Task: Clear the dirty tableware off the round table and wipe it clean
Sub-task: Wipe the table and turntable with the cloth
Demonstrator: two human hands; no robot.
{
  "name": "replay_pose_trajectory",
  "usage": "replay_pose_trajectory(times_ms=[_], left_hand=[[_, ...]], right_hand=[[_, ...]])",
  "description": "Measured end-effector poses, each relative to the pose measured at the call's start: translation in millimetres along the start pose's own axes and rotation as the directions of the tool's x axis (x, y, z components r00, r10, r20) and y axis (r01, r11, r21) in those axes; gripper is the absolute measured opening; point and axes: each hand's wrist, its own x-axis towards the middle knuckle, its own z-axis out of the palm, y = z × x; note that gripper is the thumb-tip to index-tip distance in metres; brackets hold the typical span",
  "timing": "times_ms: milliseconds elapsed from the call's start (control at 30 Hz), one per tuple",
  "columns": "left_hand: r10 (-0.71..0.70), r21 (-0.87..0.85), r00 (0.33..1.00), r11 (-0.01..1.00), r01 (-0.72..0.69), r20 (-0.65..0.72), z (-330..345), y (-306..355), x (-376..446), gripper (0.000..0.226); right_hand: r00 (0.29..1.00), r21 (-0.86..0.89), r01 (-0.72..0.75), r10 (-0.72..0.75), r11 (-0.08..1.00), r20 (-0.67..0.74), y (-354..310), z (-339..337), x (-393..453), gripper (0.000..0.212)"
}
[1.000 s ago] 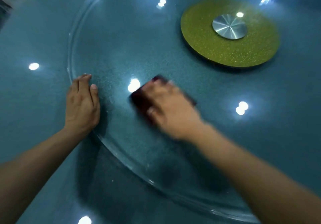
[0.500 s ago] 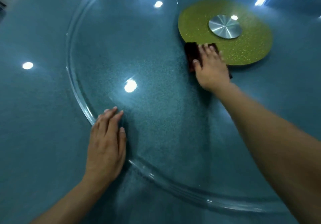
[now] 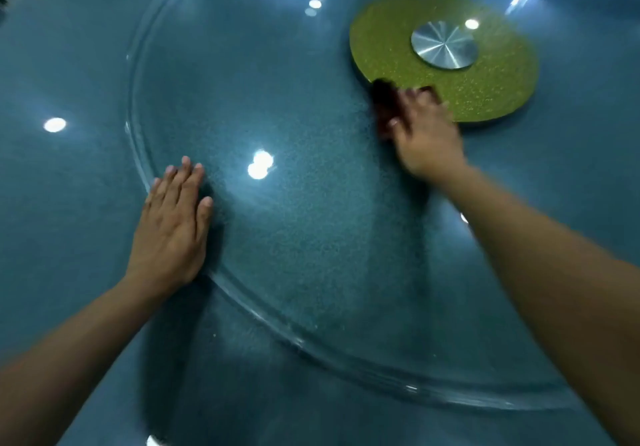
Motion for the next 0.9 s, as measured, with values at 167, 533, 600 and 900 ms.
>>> replay_pose_trajectory(times_ms=[167, 533, 600, 900], left_hand=[[-0.131, -0.037, 0.989, 0.991, 0.129, -0.065, -10, -5, 13, 0.045], [-0.095, -0.076, 0.994, 0.993, 0.091, -0.05, -12, 0, 0, 0.04], [-0.09, -0.1, 0.995, 0.991, 0.085, -0.042, -15, 17, -7, 0.041], [0.068, -0.029, 0.996, 0.997, -0.067, 0.051, 14, 110, -62, 0.054]], right_hand=[[0.995, 0.002, -0.089, 0.089, 0.996, 0.037, 10, -5, 3, 0.066], [0.725, 0.176, 0.662, -0.682, 0.729, 0.098, -164, 20, -182, 0.06], [0.791, 0.124, 0.592, -0.604, 0.796, 0.098, -128, 18, -143, 0.06], [0.994, -0.006, -0.053, 0.054, 0.999, 0.098, 15, -8, 2, 0.061]])
